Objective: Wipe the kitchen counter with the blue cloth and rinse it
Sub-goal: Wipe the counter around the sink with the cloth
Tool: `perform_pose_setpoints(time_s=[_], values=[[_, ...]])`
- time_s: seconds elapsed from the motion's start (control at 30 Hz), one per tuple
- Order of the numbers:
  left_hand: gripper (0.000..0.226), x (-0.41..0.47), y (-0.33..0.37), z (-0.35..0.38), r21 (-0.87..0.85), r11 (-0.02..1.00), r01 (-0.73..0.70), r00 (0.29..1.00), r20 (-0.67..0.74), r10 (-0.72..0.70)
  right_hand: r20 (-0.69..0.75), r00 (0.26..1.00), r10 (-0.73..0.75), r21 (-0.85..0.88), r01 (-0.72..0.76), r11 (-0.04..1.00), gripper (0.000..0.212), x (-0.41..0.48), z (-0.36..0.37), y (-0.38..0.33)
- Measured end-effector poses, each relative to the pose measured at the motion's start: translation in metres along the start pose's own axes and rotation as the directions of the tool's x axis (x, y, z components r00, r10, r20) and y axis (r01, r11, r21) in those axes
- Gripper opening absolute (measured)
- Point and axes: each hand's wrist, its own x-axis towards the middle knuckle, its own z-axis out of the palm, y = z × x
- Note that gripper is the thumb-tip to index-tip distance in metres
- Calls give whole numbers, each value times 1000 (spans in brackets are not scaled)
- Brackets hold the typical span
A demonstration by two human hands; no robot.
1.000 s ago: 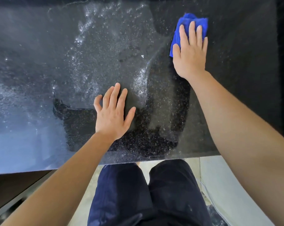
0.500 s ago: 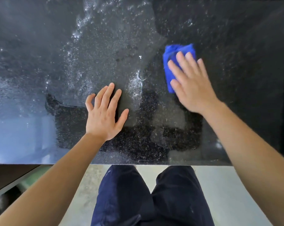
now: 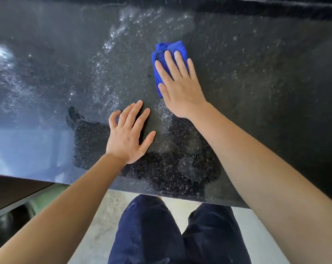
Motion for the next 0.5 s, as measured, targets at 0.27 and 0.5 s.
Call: perform_pose_setpoints(time_s=[0.27,0.5], values=[[48,20,-29,-3,-96,995,-2,954,-298,-27,-5,932,363,69,-362,930,57,-28,-16,127],[68,51,-57,1,-71,957,281,950,-117,-288,-37,778,628,125,-619,775,61,37,-23,106]])
